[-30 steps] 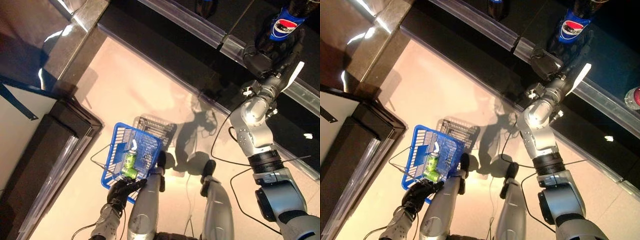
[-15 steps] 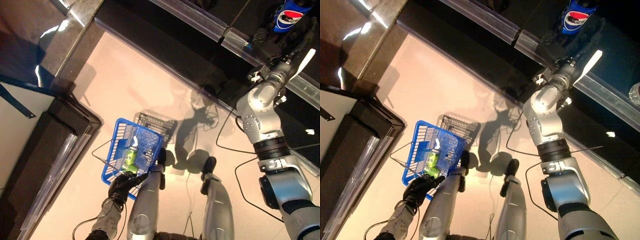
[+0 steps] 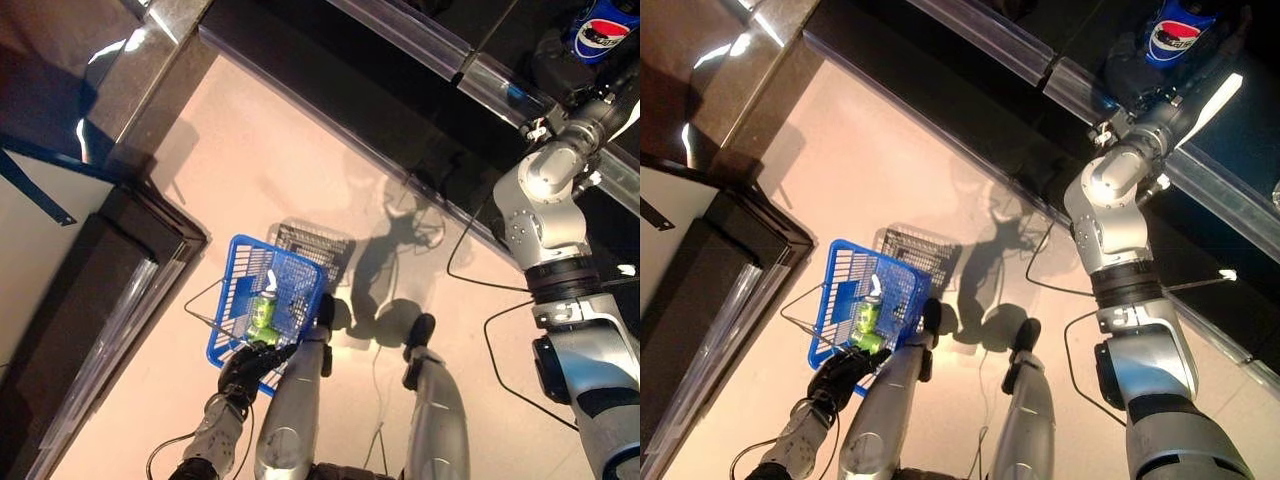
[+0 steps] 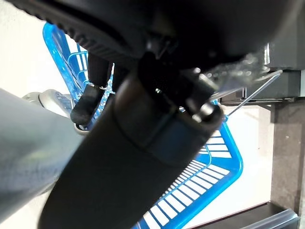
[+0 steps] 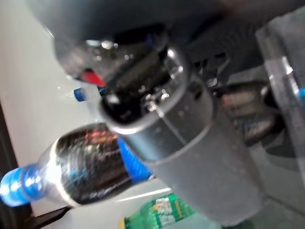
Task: Pick up the drink and place into the basket.
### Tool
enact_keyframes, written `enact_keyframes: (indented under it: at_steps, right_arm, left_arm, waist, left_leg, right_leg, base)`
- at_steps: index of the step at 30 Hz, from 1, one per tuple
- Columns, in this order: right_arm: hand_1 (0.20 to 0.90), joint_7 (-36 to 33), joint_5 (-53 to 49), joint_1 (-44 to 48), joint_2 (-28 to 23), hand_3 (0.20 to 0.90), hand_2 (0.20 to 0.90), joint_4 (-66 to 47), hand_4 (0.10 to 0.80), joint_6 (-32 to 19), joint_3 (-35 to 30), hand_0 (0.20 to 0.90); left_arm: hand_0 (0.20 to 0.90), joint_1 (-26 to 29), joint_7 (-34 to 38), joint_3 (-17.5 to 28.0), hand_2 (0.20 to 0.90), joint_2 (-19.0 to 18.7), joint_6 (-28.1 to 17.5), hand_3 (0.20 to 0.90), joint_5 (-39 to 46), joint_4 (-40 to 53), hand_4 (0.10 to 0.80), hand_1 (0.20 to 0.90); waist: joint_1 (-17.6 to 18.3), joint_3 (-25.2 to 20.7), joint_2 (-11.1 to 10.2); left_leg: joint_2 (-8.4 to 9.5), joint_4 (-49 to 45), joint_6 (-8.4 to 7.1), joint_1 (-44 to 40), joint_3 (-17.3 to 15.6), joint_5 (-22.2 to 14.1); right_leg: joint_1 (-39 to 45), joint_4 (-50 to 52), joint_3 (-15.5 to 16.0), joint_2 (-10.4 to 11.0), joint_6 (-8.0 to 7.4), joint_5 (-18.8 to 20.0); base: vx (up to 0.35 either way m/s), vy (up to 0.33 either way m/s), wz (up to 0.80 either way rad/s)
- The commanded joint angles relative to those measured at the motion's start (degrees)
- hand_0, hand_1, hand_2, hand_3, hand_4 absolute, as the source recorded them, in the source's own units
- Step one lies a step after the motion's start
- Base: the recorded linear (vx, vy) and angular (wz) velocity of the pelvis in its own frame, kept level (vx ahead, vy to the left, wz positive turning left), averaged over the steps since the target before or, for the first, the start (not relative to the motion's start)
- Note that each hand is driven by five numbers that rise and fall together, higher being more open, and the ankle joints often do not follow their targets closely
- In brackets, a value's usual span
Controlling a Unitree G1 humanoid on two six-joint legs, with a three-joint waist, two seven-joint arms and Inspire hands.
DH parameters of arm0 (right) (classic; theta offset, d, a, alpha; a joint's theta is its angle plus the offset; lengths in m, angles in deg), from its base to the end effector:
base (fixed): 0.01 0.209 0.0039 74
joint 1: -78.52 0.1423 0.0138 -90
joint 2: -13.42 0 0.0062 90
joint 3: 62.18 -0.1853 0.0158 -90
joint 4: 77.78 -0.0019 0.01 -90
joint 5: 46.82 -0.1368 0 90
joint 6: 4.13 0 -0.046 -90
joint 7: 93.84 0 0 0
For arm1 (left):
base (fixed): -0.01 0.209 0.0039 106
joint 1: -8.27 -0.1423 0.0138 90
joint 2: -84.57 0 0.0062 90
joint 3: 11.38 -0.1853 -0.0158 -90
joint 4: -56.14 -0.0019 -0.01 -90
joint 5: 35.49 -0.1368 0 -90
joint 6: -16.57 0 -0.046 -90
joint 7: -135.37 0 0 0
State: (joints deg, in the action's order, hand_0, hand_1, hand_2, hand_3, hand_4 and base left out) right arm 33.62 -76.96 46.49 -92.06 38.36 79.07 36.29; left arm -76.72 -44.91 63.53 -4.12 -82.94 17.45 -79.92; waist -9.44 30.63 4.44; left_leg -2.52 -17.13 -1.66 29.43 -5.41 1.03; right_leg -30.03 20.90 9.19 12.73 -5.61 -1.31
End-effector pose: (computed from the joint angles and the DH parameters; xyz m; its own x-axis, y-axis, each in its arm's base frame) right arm 0.3334 -0.1915 0.2655 0.5787 -0.6924 0.4309 0.5595 0.7215 0.4079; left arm 0.1681 0.1968 -0.0678 0.8189 0.0719 -0.5694 -0.3424 0.8574 -0.3842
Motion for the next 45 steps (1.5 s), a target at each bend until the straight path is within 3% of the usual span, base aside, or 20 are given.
enact_keyframes:
  at_steps: [1,13,14,15,16,27,34,39,45]
  right_arm:
    - [0.9,1.04,3.1,8.96,-8.86,0.9,0.9,-5.14,0.8,-3.71,2.18,0.9]
    - [0.9,3.33,-3.82,12.92,-12.21,0.9,0.9,4.52,0.8,-8.69,3.36,0.9]
    - [0.596,3.44,-4.8,13.34,-12.75,0.546,0.596,5.78,0.446,-8.88,3.45,0.596]
    - [0.469,3.53,-5.27,13.53,-13.19,0.398,0.469,7.15,0.298,-9.62,3.49,0.469]
    - [0.3,3.45,-5.32,14.02,-13.65,0.2,0.3,8.17,0.1,-9.77,3.55,0.3]
    - [0.3,8.83,-13.41,15.95,-17.54,0.2,0.3,16.62,0.1,-13.71,4.96,0.3]
    - [0.3,10.65,-11.88,17.86,-18.76,0.2,0.3,17.29,0.1,-14.05,6.43,0.3]
    - [0.3,12.0,-10.1,18.69,-18.94,0.2,0.3,14.99,0.1,-13.5,7.1,0.3]
    - [0.3,15.67,-6.56,14.81,-17.29,0.2,0.3,3.39,0.1,-10.62,4.87,0.3]
  left_arm:
    - [0.3,-5.52,-1.39,-1.52,0.3,-3.93,-2.26,0.2,0.6,6.63,0.1,0.3]
    - [0.3,-5.97,-2.61,-1.93,0.3,-5.61,-2.49,0.2,1.35,7.38,0.1,0.3]
    - [0.3,-6.1,-2.55,-1.94,0.3,-5.73,-2.54,0.2,1.48,7.63,0.1,0.3]
    - [0.3,-6.19,-2.41,-1.86,0.3,-5.89,-2.41,0.2,1.48,7.99,0.1,0.3]
    - [0.3,-6.28,-2.34,-1.86,0.3,-6.23,-2.26,0.2,1.65,8.38,0.1,0.3]
    - [0.3,-7.5,-3.69,-1.87,0.3,-8.03,-1.93,0.2,2.55,10.01,0.1,0.3]
    - [0.3,-7.68,-4.37,-1.33,0.3,-8.99,-2.16,0.2,3.09,10.85,0.1,0.3]
    - [0.3,-7.74,-5.1,-1.23,0.3,-9.39,-2.95,0.2,3.12,11.88,0.1,0.3]
    - [0.3,-7.59,-5.85,-0.39,0.3,-9.82,-6.3,0.2,3.67,15.06,0.1,0.3]
  waist:
    - [-0.85,-0.84,0.78]
    - [-1.58,-0.84,1.06]
    - [-1.66,-0.84,1.09]
    - [-1.73,-0.84,1.1]
    - [-1.81,-0.84,1.13]
    - [-2.12,-0.84,1.3]
    - [-2.22,-0.84,1.28]
    - [-2.24,-0.84,1.02]
    - [-1.78,-0.84,0.45]
  left_leg:
    - [3.12,-2.75,1.22,1.85,4.82,-1.9]
    - [3.77,-5.04,1.64,4.29,5.05,-2.9]
    - [3.82,-5.31,1.68,4.5,5.02,-3.04]
    - [3.86,-5.44,1.74,4.65,5.02,-3.13]
    - [3.88,-5.7,1.8,4.94,5.08,-3.26]
    - [4.05,-6.71,2.04,5.83,5.35,-3.8]
    - [4.06,-6.74,1.95,4.67,5.15,-4.1]
    - [4.0,-7.47,1.92,4.09,5.13,-4.57]
    - [3.83,-7.89,1.71,1.81,5.27,-5.1]
  right_leg:
    - [0.51,0.93,3.15,-1.55,3.1,-0.69]
    - [-1.81,3.09,3.43,-1.14,2.95,-1.16]
    - [-1.94,3.31,3.48,-1.1,2.97,-1.27]
    - [-2.05,3.41,3.54,-1.08,2.97,-1.32]
    - [-2.29,3.66,3.58,-1.07,2.96,-1.4]
    - [-3.43,4.88,3.44,-1.19,3.07,-1.7]
    - [-2.43,5.2,3.74,-1.04,3.04,-2.14]
    - [-1.74,6.02,3.87,-1.02,3.22,-2.71]
    - [0.5,6.91,3.84,-0.99,3.55,-3.75]
  base:
    - [0.0,0.0,0.0]
    - [0.0,0.003,0.01]
    - [0.0,0.0,0.0]
    - [0.0,0.0,0.0]
    - [0.0,0.0,0.0]
    - [-0.003,-0.001,0.01]
    - [-0.012,-0.002,0.0]
    - [-0.034,-0.007,0.01]
    - [-0.005,0.0,0.0]
